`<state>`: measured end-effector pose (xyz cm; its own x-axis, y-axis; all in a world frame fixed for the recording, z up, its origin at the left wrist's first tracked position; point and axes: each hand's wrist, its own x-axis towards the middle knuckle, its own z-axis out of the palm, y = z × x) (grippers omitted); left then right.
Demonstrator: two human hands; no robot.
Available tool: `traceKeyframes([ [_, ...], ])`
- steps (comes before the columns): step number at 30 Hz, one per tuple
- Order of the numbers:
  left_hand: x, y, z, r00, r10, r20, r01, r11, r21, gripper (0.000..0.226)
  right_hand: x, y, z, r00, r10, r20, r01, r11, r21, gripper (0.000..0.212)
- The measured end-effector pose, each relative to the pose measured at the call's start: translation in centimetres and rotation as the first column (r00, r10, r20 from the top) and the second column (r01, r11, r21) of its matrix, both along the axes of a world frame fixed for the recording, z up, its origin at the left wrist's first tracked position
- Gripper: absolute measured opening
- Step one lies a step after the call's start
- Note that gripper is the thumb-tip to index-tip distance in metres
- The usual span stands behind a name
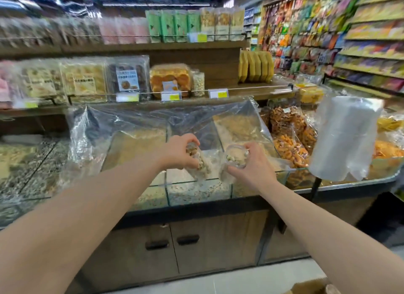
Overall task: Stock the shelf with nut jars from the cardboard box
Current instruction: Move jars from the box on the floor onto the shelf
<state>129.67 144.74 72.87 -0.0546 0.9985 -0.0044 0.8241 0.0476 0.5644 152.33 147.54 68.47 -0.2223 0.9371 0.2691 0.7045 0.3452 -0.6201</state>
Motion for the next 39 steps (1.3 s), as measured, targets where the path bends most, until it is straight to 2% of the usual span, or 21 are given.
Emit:
traceKeyframes([
  [8, -0.3, 11.3, 2.5, 0.984, 0.068, 0.166, -0.056, 0.996, -0.075, 0.035, -2.5, 12.7, 3.5, 0.998, 0.03, -0.059, -0.026, 0.997, 0.066, 0.07],
  [13, -0.6, 19.1, 4.6, 0.992, 0.114, 0.062, -0.115, 0.993, 0.006, 0.033, -3.1, 21.0, 7.0, 0.999, 0.039, -0.035, -0.035, 0.995, 0.098, 0.069],
  [18, -2.2, 26.0, 7.6, 0.989, 0.103, -0.109, -0.089, 0.988, 0.129, 0.055, -4.6, 28.6, 9.8, 0.997, 0.061, -0.044, -0.055, 0.99, 0.13, 0.07],
  [23, -4.4, 32.8, 9.6, 0.98, 0.12, -0.16, -0.081, 0.969, 0.234, 0.064, -7.7, 36.1, 11.5, 0.996, 0.079, -0.029, -0.073, 0.982, 0.176, 0.064],
  [29, -7.0, 40.7, 11.5, 0.975, 0.042, -0.217, 0.0, 0.982, 0.191, 0.058, -11.9, 45.2, 12.8, 0.993, 0.114, -0.027, -0.105, 0.971, 0.216, 0.063],
  [33, -9.2, 44.9, 12.1, 0.977, 0.054, -0.205, -0.019, 0.985, 0.171, 0.06, -14.9, 52.3, 12.9, 0.991, 0.125, -0.047, -0.112, 0.969, 0.22, 0.063],
  [39, -11.6, 49.9, 12.7, 0.968, 0.084, -0.237, -0.043, 0.984, 0.172, 0.063, -19.7, 62.8, 12.3, 0.974, 0.225, -0.037, -0.219, 0.968, 0.125, 0.055],
])
